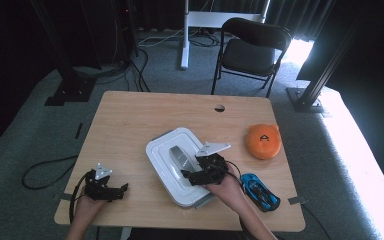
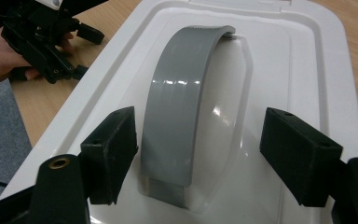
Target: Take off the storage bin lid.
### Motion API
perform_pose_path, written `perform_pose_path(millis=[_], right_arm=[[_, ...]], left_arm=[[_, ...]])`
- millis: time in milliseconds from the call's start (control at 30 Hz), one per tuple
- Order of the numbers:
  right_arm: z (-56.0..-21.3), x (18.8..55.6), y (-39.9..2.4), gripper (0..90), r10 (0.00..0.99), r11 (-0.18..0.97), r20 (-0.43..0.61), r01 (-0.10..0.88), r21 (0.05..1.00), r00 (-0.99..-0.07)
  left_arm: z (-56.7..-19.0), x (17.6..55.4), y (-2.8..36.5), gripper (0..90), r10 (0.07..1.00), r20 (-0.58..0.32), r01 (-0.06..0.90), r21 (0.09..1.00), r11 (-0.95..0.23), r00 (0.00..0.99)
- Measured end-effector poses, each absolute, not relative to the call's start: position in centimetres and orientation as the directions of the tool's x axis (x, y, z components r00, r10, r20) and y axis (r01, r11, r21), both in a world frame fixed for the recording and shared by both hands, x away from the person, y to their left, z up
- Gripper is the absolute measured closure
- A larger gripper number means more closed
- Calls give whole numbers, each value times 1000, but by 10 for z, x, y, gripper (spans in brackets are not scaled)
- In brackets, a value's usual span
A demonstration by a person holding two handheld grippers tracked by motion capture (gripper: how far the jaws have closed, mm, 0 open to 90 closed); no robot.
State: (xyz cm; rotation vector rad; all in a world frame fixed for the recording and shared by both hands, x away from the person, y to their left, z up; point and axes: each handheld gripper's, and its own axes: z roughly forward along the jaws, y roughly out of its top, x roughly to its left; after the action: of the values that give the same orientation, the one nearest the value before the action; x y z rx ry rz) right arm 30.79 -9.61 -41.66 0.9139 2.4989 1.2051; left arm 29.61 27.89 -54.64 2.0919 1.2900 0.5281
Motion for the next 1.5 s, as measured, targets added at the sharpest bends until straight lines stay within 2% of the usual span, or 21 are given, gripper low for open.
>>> perform_pose_path(millis=[133,367,533,633,667,1500], right_arm=[[-417,307,-97,322,628,463,64,438,770,-776],[-416,305,-93,480,596,495,56,421,760,-801],[-418,304,-93,492,601,484,60,422,767,-797],[-418,303,-94,595,596,476,74,426,769,-800],[-418,303,-95,658,594,471,83,430,770,-800],[-397,301,-106,675,585,438,94,412,799,-805]], left_arm=[[-546,296,279,11,896,15,649,684,-333,444],[-546,296,279,11,896,15,649,684,-333,443],[-546,296,279,11,896,15,649,684,-333,443],[-546,296,279,11,897,15,649,684,-332,442],[-546,296,279,12,897,16,650,684,-333,443],[-546,296,278,11,898,15,650,685,-329,439]])
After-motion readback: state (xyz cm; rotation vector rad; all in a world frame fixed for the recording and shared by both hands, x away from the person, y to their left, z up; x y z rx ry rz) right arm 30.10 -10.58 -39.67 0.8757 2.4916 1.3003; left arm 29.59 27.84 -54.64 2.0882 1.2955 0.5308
